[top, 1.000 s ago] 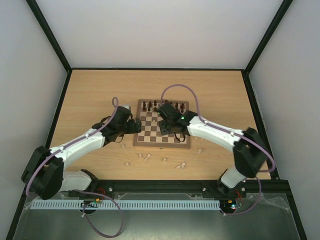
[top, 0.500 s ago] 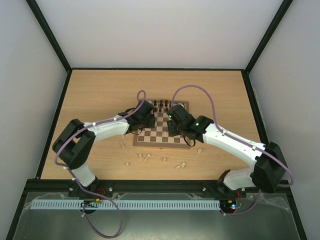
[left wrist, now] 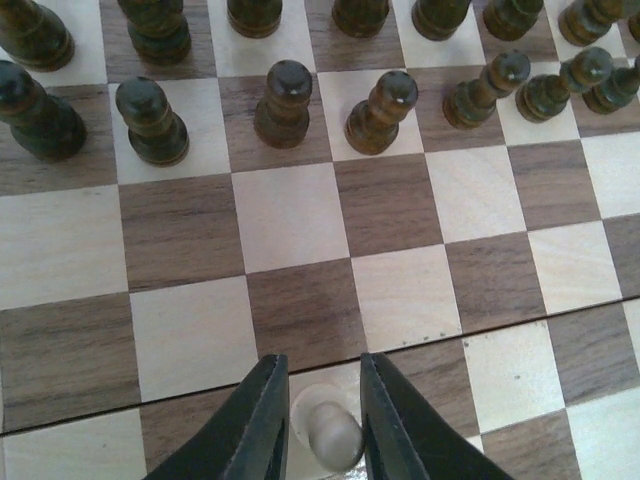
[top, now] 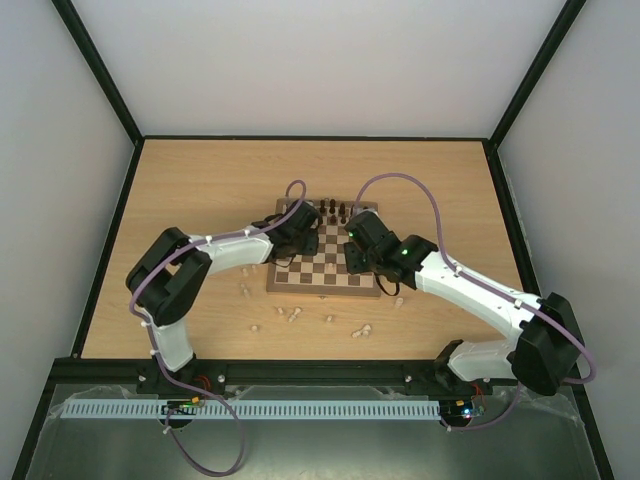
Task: Set up the chess pieces on the board
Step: Move the chess piece to the chessboard.
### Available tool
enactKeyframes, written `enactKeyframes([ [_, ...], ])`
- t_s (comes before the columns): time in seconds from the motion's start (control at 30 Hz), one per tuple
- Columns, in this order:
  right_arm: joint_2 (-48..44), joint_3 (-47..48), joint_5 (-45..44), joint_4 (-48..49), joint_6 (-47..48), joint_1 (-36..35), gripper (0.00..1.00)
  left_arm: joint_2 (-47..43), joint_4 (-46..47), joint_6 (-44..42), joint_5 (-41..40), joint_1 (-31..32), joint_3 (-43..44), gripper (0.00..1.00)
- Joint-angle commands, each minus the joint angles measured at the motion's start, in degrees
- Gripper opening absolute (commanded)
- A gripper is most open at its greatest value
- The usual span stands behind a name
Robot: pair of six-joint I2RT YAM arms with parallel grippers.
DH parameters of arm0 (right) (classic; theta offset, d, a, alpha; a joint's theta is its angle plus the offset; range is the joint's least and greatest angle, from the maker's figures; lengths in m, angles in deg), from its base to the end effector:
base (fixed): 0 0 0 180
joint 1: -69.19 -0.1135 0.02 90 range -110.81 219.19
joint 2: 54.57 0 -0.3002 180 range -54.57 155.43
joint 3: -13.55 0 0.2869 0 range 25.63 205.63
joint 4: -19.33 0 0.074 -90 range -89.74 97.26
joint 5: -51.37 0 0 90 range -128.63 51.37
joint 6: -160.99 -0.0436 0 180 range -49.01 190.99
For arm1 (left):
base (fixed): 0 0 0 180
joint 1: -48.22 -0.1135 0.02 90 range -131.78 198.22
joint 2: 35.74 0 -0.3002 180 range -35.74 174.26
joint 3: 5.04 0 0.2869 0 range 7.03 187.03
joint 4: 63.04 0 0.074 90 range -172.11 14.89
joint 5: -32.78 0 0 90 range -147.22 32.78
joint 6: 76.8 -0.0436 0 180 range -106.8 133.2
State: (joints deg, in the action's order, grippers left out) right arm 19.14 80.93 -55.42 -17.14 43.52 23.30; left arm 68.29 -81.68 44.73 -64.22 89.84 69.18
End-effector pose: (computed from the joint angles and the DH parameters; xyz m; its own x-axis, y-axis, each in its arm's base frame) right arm 0.2219 0.2108 0.2914 -0.6686 -0.0553 -0.7415 -0.2609 0.9513 0.1643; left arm 0.3171 -0.2747 0.1744 -0.7900 0.0076 -0.6130 0.2178 0.9381 -0.2691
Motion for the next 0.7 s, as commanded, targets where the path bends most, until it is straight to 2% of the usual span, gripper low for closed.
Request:
enactKeyframes([
  [0.0,-1.39,-1.03,0.43,-1.97,-0.31,0.36,0.51,1.90,-0.41,-0.21,-1.67,0.69,1.93,0.20],
  [0.23,-1.60,-1.36,0.71,-1.78,-0.44,0.49,0.51,0.83,-2.73,-0.31,-3.94,2.63,1.62,0.09],
  [0.67,-1.86,-1.90,1.32,-1.41,-1.34,0.56,0.51,-7.00,-6.57,2.42,-4.45,8.49,-3.07,0.10],
])
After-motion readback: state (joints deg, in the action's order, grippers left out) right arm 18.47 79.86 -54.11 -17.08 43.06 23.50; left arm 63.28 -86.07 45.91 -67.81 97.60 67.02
